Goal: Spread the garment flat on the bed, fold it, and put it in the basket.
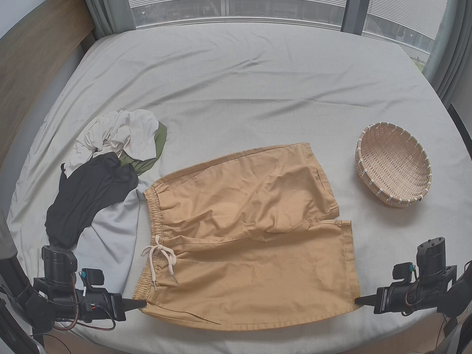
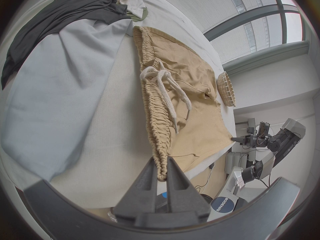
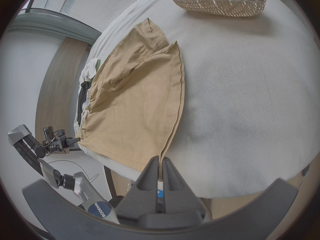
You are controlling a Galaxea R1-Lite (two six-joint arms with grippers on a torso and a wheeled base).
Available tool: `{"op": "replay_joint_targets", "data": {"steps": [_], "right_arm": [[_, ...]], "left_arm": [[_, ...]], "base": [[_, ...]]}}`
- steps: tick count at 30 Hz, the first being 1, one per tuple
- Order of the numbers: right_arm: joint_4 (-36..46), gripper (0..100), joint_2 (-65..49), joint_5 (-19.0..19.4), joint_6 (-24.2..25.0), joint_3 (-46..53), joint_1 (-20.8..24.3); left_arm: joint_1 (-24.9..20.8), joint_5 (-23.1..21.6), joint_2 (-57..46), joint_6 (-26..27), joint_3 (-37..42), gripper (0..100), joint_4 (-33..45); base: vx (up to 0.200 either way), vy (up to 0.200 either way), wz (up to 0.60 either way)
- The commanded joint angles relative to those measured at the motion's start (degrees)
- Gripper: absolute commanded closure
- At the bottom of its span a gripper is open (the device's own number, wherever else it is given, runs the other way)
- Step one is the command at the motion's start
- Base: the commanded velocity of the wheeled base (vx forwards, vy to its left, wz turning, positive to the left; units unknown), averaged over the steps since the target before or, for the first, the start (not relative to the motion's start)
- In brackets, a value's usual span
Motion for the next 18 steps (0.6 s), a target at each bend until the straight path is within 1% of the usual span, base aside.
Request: {"op": "replay_joint_targets", "data": {"steps": [1,3,7,10,11,12,14,15,16,18], "right_arm": [[0.9,100,-3.4,0.0,-0.1,1.0,0.1],[0.4,100,-3.7,0.0,0.0,1.0,-0.1],[-2.7,100,-3.8,0.2,0.6,0.5,-0.2],[-8.7,100,-3.7,0.2,1.4,-0.4,-0.7],[-9.4,100,-3.7,0.2,1.6,-0.5,-0.8],[-12.4,100,-3.6,0.2,2.2,-1.0,-1.0],[-17.7,100,-3.4,0.1,4.2,-2.4,-1.0],[-17.7,100,-3.4,0.1,4.2,-2.4,-1.0],[-20.9,100,-3.4,0.0,5.9,-3.6,-0.9],[-23.1,100,-3.4,-0.1,7.2,-5.2,-0.9]], "left_arm": [[0.4,0.0,-1.1,0.6,0.9,100,1.2],[0.2,-0.3,-1.5,1.4,0.9,100,1.6],[0.4,-3.2,-5.4,1.2,1.0,100,2.7],[0.6,-4.4,-7.5,1.0,0.8,100,2.2],[0.6,-4.5,-7.6,1.0,0.7,100,2.1],[0.6,-4.9,-8.2,0.9,0.6,100,1.7],[0.7,-6.1,-8.4,-0.3,0.2,100,-0.4],[0.7,-6.1,-8.4,-0.3,0.2,100,-0.4],[0.6,-6.6,-8.5,-1.9,0.0,100,-3.9],[0.4,-6.6,-8.3,-4.1,0.0,100,-8.3]], "base": [[0.0,0.0,0.0],[0.0,0.0,0.0],[0.0,0.0,0.0],[0.0,0.0,0.0],[0.0,0.0,0.0],[0.0,0.0,0.0],[0.0,0.0,0.0],[0.0,0.0,0.0],[0.0,0.0,0.0],[0.0,0.0,0.0]]}}
